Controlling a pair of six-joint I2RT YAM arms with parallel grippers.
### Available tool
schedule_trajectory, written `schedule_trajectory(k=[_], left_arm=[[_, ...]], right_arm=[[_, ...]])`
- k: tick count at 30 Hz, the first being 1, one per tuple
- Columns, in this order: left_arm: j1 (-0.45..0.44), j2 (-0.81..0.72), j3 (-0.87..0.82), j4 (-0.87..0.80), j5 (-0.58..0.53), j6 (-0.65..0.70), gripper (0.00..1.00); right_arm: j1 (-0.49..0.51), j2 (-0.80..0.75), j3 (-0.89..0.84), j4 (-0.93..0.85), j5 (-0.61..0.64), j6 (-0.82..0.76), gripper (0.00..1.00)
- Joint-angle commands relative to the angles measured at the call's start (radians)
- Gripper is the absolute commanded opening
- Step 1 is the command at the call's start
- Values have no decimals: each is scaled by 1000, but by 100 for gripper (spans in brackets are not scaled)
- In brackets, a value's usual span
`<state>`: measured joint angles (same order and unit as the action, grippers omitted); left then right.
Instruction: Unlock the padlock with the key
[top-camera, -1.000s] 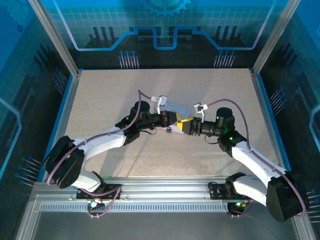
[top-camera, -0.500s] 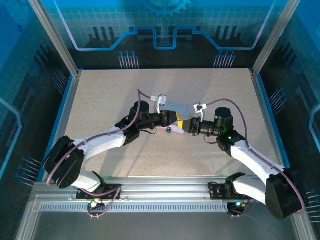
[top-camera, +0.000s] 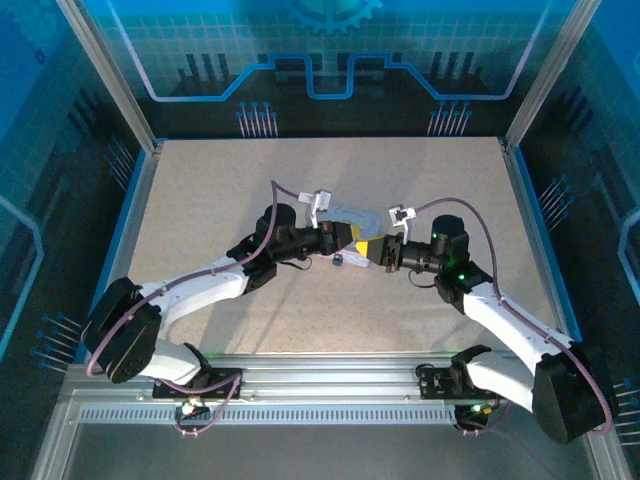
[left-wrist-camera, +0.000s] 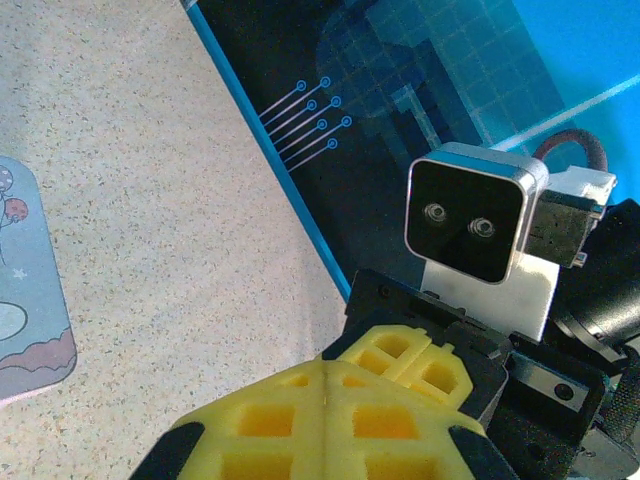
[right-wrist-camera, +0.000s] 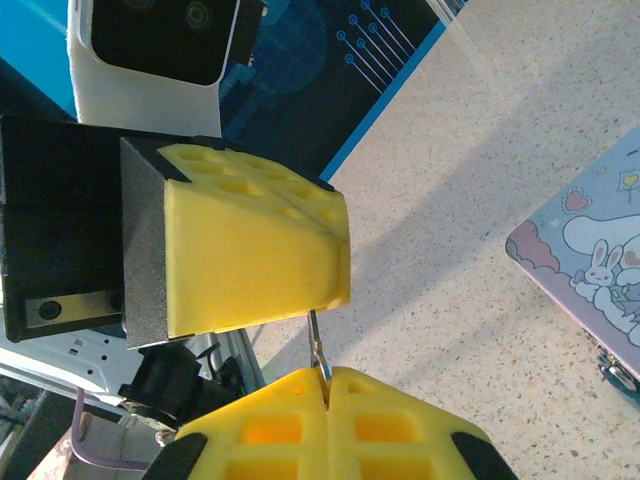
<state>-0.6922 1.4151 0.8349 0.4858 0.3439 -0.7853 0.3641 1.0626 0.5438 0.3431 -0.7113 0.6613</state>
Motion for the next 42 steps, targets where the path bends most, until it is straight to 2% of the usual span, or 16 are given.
schedule_trajectory(k=[1,3,4,5,6,8,13,19,29,42], left_arm=[[0,-39,-16,3,-37,22,0],[2,-43,-17,-6,-40,31,8],[2,-48,-17,-17,-45,38,16],[3,-54,-17,-34,-51,48,29],[6,-60,-19,-52,-59,58,38],[10,-79,-24,-102,-83,83,53],[17,-121,-51,-249,-174,166,69],[17,-106,-84,-379,-262,243,77],[18,41,-96,-349,-267,279,80],[19,182,-109,-220,-259,319,82]], right_arm=[[-18,-17,2,-44,20,-26,0],[-19,-20,13,-97,38,-56,0],[-19,-20,25,-138,47,-77,0],[-19,-17,41,-184,57,-108,0],[-19,-13,56,-223,65,-135,0],[-19,3,92,-319,87,-197,0],[-19,100,192,-506,155,-321,0],[-19,267,301,-588,229,-377,0],[-15,505,432,-590,258,-374,0],[-33,599,433,-492,205,-326,0]])
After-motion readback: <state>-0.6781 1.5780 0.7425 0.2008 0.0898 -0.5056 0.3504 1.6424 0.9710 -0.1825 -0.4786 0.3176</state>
